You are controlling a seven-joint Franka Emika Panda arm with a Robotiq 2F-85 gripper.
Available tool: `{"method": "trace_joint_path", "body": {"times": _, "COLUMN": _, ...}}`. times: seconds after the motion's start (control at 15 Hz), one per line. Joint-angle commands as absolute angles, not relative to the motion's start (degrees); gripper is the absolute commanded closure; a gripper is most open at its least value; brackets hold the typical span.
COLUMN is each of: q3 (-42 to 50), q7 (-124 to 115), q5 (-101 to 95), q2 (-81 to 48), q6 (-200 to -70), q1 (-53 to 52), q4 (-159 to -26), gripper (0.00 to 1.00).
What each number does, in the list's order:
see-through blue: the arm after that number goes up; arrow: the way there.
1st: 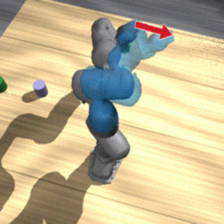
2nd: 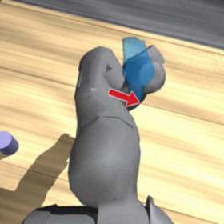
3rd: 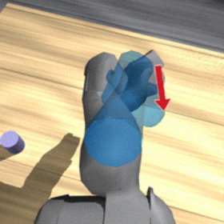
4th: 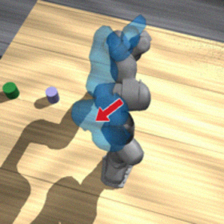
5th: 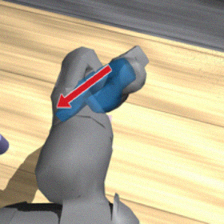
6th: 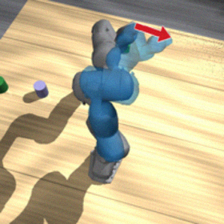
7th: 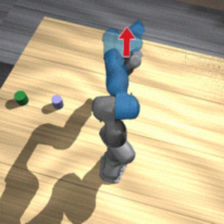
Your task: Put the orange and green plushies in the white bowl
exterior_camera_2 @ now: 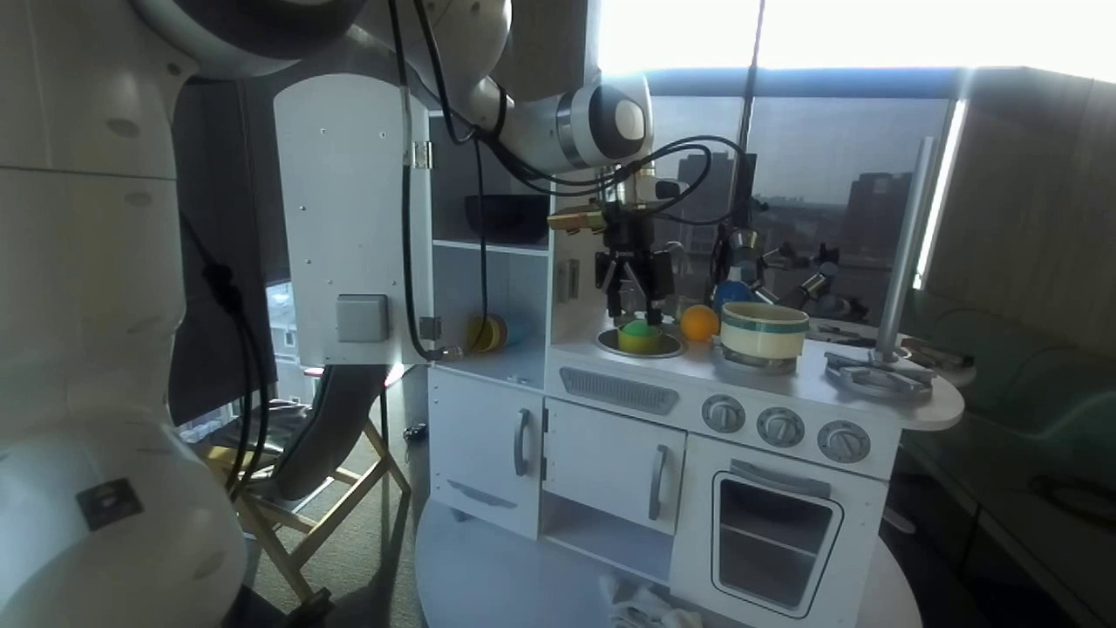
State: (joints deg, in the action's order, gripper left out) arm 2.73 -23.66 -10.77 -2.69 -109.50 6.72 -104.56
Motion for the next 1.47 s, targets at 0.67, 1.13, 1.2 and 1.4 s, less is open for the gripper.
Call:
{"method": "trace_joint_path", "body": {"times": 0.67, "q3": 5.8, "q7": -33.0, "q5": -7.3, "q2": -15.3, "q6": -107.1, "q1": 5.7, "q4": -88.8, "gripper": 0.0}}
{"method": "trace_joint_path", "body": {"times": 1.13, "q3": 6.3, "q7": -36.0, "q5": -2.4, "q2": -18.2, "q6": -107.6, "q1": 5.8, "q4": -84.7, "gripper": 0.0}}
{"method": "trace_joint_path", "body": {"times": 1.2, "q3": 6.6, "q7": -36.7, "q5": -1.2, "q2": -18.5, "q6": -107.7, "q1": 5.9, "q4": -84.3, "gripper": 0.0}}
{"method": "trace_joint_path", "body": {"times": 1.4, "q3": 7.1, "q7": -38.1, "q5": 0.9, "q2": -19.6, "q6": -107.5, "q1": 5.9, "q4": -82.9, "gripper": 0.0}}
